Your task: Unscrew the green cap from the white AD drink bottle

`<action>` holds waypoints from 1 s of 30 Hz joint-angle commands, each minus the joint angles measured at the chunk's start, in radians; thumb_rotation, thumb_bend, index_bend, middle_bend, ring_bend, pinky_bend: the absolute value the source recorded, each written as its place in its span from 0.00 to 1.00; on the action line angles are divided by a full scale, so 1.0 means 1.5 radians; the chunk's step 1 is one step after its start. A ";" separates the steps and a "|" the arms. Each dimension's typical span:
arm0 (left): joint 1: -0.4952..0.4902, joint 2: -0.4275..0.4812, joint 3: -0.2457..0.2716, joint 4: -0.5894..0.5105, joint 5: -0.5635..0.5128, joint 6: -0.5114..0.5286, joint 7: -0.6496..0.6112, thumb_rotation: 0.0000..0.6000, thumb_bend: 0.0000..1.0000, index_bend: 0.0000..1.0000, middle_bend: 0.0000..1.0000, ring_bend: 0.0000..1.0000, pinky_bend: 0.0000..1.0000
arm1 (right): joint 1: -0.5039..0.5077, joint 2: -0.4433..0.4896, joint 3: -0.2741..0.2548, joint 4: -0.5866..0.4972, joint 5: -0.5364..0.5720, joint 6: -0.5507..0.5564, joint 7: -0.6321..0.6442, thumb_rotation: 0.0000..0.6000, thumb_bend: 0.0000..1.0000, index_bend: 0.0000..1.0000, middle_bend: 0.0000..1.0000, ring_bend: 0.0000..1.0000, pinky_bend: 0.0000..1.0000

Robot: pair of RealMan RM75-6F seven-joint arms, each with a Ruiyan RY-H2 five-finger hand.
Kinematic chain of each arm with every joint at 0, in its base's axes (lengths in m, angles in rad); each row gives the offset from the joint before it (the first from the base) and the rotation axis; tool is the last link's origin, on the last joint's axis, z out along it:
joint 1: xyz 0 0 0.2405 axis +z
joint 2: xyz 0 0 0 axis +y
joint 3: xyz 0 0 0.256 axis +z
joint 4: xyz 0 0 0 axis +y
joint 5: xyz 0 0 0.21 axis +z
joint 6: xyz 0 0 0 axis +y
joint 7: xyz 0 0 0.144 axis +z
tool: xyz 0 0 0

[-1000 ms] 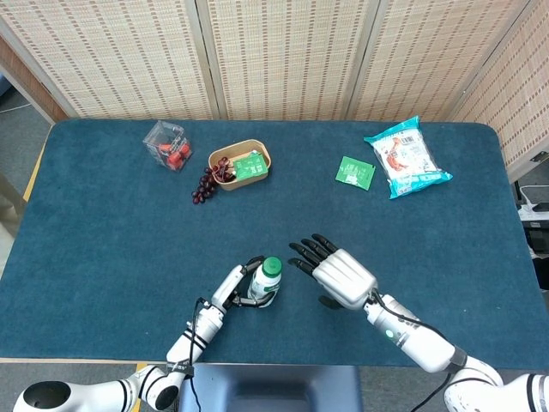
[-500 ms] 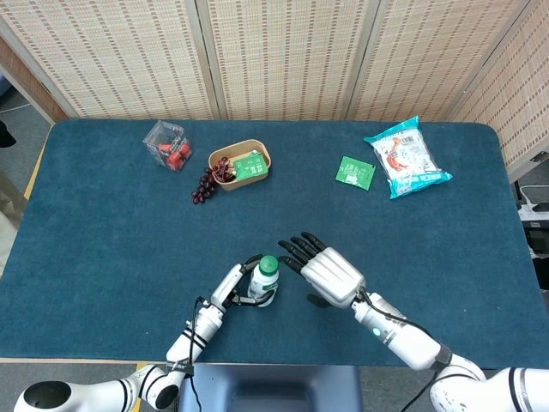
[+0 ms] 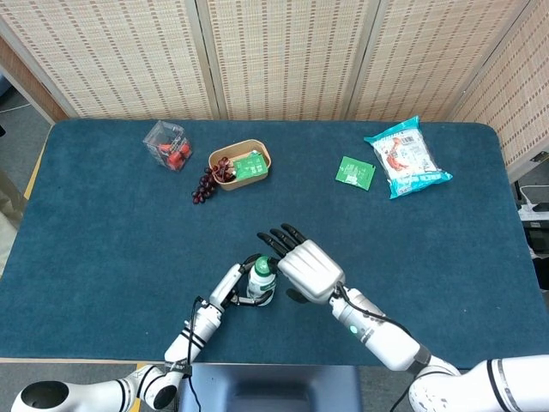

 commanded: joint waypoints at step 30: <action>-0.005 -0.009 0.003 0.017 0.001 -0.005 0.006 1.00 0.76 0.57 0.59 0.14 0.00 | 0.053 -0.010 -0.043 0.027 0.051 -0.008 0.028 1.00 0.18 0.13 0.00 0.00 0.00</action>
